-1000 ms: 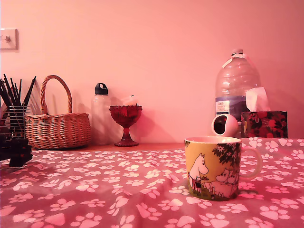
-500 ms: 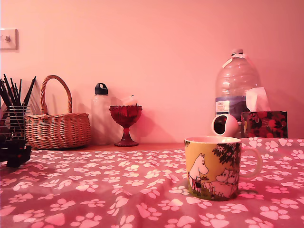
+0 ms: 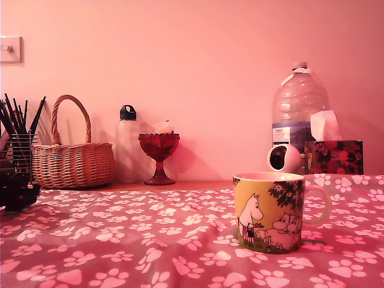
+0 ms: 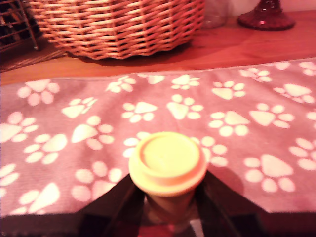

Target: Pick the coffee capsule and then drop it inside the coffee cup in front of you

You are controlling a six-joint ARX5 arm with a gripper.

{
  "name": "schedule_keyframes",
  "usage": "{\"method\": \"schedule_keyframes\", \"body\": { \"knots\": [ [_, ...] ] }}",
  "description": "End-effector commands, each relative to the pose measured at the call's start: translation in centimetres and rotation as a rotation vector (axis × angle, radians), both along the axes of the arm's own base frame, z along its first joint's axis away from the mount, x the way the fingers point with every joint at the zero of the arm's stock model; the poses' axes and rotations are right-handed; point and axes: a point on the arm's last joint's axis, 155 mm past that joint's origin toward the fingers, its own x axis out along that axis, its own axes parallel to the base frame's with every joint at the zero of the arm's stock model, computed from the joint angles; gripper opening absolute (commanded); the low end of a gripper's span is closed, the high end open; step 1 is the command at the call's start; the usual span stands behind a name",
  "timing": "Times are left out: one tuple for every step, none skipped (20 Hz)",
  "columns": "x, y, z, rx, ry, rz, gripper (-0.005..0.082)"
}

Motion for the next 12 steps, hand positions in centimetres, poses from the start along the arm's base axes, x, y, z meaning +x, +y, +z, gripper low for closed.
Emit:
{"method": "schedule_keyframes", "body": {
  "knots": [
    [-0.2, 0.1, -0.9, 0.001, 0.017, -0.003, 0.0126],
    [-0.2, 0.0, -0.9, 0.000, 0.018, -0.005, 0.0126],
    [-0.2, 0.0, -0.9, -0.001, 0.018, -0.007, 0.0126],
    [-0.2, -0.2, -0.9, -0.005, 0.018, -0.018, 0.0126],
    [-0.2, -0.5, -0.9, -0.012, 0.018, -0.030, 0.0126],
    [-0.3, -0.6, -0.9, -0.015, 0.018, -0.038, 0.0126],
    [-0.3, -0.8, -0.8, -0.021, 0.017, -0.044, 0.0126],
    [-0.3, -0.9, -0.5, -0.026, 0.012, -0.051, 0.0126],
    [-0.2, -1.0, -0.2, -0.027, 0.007, -0.056, 0.0126],
    [-0.2, -1.2, 0.4, -0.041, 0.000, -0.064, 0.0126],
    [-0.2, -1.5, 0.9, -0.047, -0.003, -0.079, 0.0126],
    [-0.3, -1.9, 1.4, -0.053, -0.001, -0.098, 0.0126]
  ]
}}
